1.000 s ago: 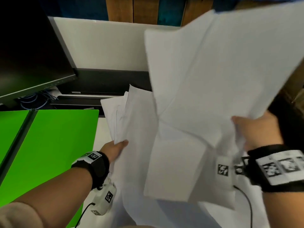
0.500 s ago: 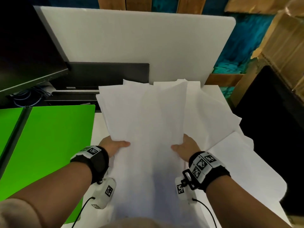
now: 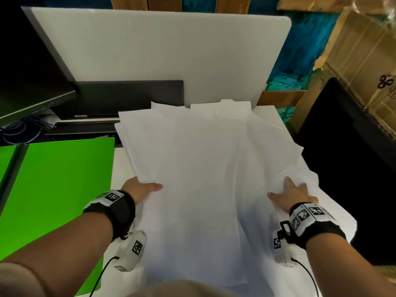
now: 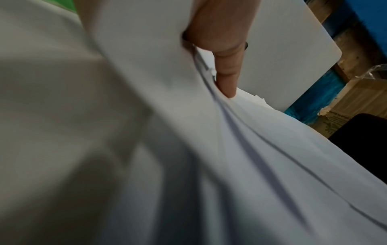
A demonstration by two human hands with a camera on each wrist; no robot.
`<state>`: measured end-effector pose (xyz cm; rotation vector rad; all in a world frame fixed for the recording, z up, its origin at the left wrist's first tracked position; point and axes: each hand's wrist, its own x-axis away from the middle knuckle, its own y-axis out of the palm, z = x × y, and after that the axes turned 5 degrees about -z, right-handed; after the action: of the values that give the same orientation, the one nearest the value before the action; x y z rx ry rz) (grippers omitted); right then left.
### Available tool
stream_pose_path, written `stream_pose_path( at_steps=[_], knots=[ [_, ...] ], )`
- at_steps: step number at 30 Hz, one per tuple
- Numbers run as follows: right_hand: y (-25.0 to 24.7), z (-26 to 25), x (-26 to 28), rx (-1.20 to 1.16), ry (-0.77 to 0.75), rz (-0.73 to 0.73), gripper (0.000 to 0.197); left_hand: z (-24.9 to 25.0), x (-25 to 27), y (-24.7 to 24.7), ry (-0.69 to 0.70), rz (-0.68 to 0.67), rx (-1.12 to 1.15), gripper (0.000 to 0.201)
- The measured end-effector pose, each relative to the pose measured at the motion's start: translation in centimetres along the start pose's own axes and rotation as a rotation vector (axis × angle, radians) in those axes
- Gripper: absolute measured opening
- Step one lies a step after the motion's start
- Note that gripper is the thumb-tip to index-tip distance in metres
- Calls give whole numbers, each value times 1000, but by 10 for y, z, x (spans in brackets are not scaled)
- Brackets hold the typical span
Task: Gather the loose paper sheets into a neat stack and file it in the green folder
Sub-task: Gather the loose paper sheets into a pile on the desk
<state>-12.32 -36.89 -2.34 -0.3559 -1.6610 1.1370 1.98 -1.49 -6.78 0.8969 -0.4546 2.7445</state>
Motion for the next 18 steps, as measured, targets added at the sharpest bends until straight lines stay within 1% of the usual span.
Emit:
stream_pose_path(
  at_steps=[3, 5, 6, 8, 10, 12, 14, 15, 16, 18],
  knots=[
    [2, -16, 0, 37, -146, -2, 80, 0, 2, 0, 6, 2, -17, 53],
    [-5, -12, -2, 21, -172, 7, 78, -1, 2, -1, 12, 3, -24, 51],
    [-11, -5, 0, -10, -114, 33, 75, -1, 2, -1, 14, 0, -24, 51],
    [-22, 19, 6, -123, 93, 90, 78, -1, 2, -1, 15, -10, -26, 50],
    [-25, 46, 11, -263, 266, 98, 92, -1, 2, -1, 16, -14, -25, 47],
    [-23, 62, 16, -377, 337, 79, 103, -1, 1, -1, 18, -17, -21, 47],
    [-19, 63, 19, -506, 337, 104, 106, -1, 0, 0, 19, -19, -14, 49],
    [-20, 60, 20, -577, 312, 131, 106, -1, 0, 0, 19, -16, -15, 50],
    [-19, 56, 18, -637, 264, 166, 104, -1, 1, 0, 19, -12, -16, 50],
    [-18, 49, 12, -711, 125, 218, 89, -1, 1, 0, 25, -8, -18, 50]
  ],
)
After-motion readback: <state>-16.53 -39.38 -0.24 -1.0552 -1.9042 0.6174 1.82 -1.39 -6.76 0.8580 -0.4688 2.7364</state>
